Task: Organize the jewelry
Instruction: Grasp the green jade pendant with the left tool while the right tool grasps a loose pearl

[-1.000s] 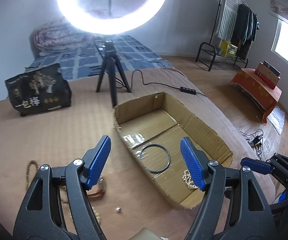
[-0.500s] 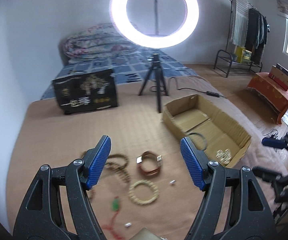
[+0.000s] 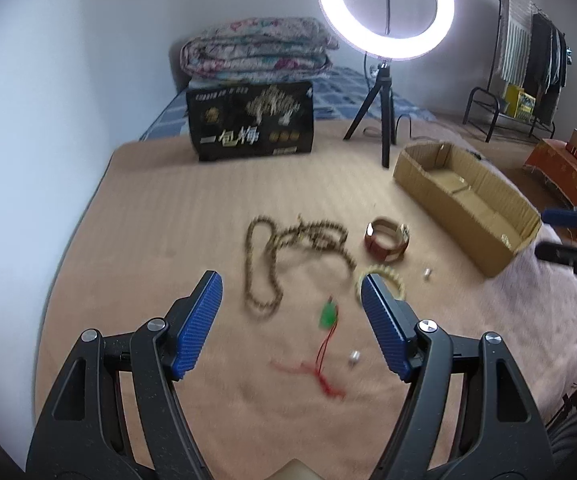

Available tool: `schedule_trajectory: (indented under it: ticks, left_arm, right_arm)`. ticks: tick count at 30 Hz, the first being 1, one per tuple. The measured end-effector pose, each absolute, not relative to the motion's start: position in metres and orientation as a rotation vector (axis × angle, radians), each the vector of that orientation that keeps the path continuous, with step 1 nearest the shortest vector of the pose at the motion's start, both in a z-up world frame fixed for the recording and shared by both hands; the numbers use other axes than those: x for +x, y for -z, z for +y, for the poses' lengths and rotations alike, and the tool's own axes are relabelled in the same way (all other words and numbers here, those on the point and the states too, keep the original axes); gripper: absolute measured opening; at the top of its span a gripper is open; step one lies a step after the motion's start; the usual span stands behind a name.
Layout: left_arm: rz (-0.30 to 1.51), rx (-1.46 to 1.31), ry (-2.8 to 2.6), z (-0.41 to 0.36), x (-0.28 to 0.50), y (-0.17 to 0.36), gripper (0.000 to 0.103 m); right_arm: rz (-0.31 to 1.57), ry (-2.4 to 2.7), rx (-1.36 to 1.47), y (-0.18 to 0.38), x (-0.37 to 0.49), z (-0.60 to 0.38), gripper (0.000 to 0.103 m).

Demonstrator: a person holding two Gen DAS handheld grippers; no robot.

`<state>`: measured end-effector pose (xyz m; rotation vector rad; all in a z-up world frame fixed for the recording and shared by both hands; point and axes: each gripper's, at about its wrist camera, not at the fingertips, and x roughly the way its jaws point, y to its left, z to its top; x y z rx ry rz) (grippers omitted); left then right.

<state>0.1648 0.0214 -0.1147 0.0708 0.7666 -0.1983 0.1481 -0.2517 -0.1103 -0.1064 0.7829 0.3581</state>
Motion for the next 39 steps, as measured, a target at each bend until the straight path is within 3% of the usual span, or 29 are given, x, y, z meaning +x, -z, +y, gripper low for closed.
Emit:
schedule_trajectory:
  ticks: [7, 18, 22, 27, 30, 39]
  left_arm:
    - [0.814, 0.050, 0.211, 0.029, 0.160, 0.138, 0.074]
    - [0.862, 0.064, 0.299, 0.011, 0.173, 0.160, 0.058]
    - [0.889, 0.058, 0.324, 0.008, 0.181, 0.172, 0.052]
    - [0.925, 0.075, 0.364, 0.001, 0.193, 0.187, 0.051]
    - [0.954, 0.095, 0.379, -0.005, 0.200, 0.198, 0.040]
    - [1.012, 0.085, 0.393, -0.012, 0.220, 0.225, 0.040]
  right_arm:
    - [0.822, -0.395, -0.089, 0.120, 0.160, -0.236, 0.069]
    - [0.922, -0.429, -0.093, 0.150, 0.183, -0.211, 0.054]
    - [0.961, -0.426, -0.101, 0.166, 0.191, -0.203, 0.040]
    - [0.991, -0.404, -0.119, 0.185, 0.201, -0.197, 0.037]
    - [1.007, -0.397, -0.133, 0.193, 0.206, -0.195, 0.036]
    - [1.049, -0.377, -0.128, 0.211, 0.221, -0.201, 0.031]
